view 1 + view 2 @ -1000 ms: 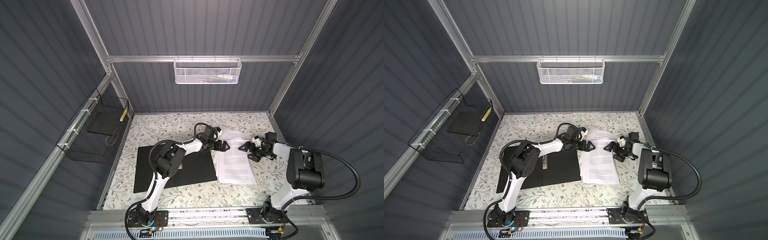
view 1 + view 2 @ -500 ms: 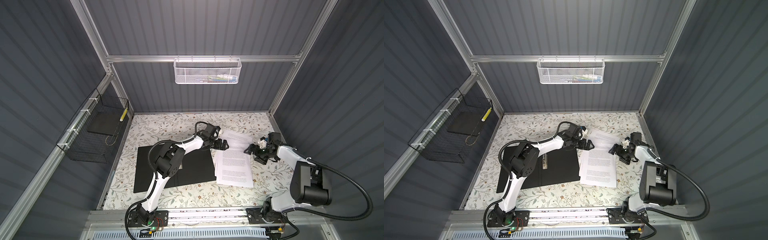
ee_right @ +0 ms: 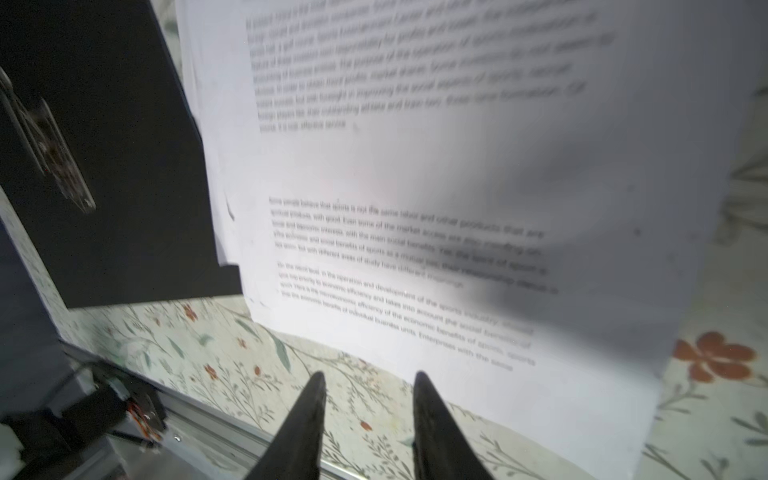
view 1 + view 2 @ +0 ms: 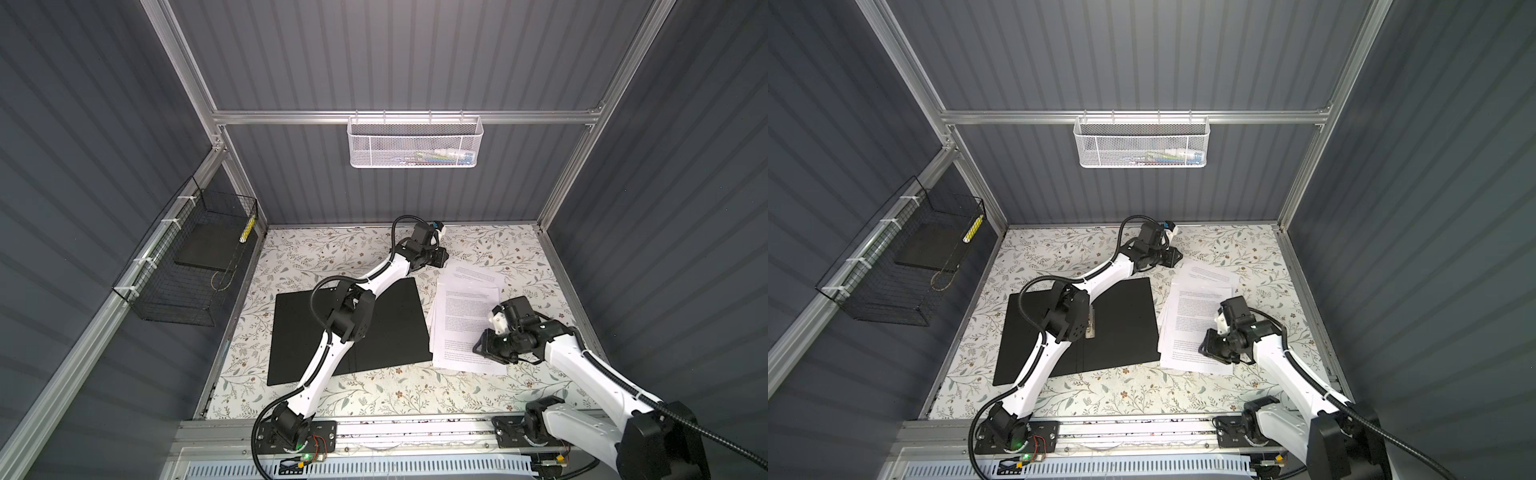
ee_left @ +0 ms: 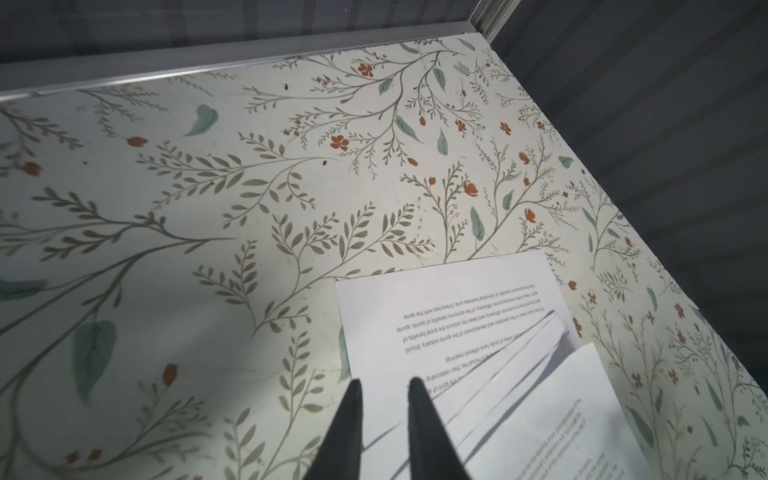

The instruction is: Put the files into the folder

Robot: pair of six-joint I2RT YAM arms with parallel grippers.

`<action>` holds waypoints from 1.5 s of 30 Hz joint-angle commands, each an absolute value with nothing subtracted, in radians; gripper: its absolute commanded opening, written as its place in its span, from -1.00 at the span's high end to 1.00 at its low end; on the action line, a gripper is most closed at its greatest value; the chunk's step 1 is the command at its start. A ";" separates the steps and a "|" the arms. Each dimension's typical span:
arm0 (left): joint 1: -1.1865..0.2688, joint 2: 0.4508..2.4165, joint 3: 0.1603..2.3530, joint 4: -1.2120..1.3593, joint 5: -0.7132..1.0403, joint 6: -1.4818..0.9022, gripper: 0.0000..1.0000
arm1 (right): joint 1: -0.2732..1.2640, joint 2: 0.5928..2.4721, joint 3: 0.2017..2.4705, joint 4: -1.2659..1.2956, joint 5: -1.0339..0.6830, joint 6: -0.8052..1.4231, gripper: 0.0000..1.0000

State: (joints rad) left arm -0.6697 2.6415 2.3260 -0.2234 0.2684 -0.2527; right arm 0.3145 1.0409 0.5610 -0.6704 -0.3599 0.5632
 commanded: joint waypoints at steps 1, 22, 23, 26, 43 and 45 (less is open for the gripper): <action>-0.679 2.701 2.375 -0.135 0.346 -0.211 0.66 | 0.376 1.003 0.538 -0.686 -0.370 0.639 0.72; -0.676 2.840 2.578 -0.173 0.322 -0.154 0.69 | 0.711 1.333 0.595 -0.569 -0.296 0.693 1.00; -0.676 2.825 2.550 -0.185 0.322 -0.152 0.74 | 0.712 1.340 0.594 -0.550 -0.296 0.700 1.00; -0.675 2.781 2.481 -0.244 0.322 -0.142 0.84 | 0.713 1.361 0.598 -0.510 -0.289 0.717 1.00; -0.672 2.585 2.161 -0.459 0.219 -0.188 1.00 | 0.747 1.371 0.593 -0.403 -0.081 0.872 1.00; -0.669 2.558 2.122 -0.438 0.219 -0.192 1.00 | 0.747 1.377 0.593 -0.394 -0.077 0.863 1.00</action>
State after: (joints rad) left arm -0.6727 2.5824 2.1750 -0.3603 0.2459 -0.1726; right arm 0.7433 1.3624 0.5968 -0.3977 -0.1368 0.8471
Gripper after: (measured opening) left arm 0.054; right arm 0.048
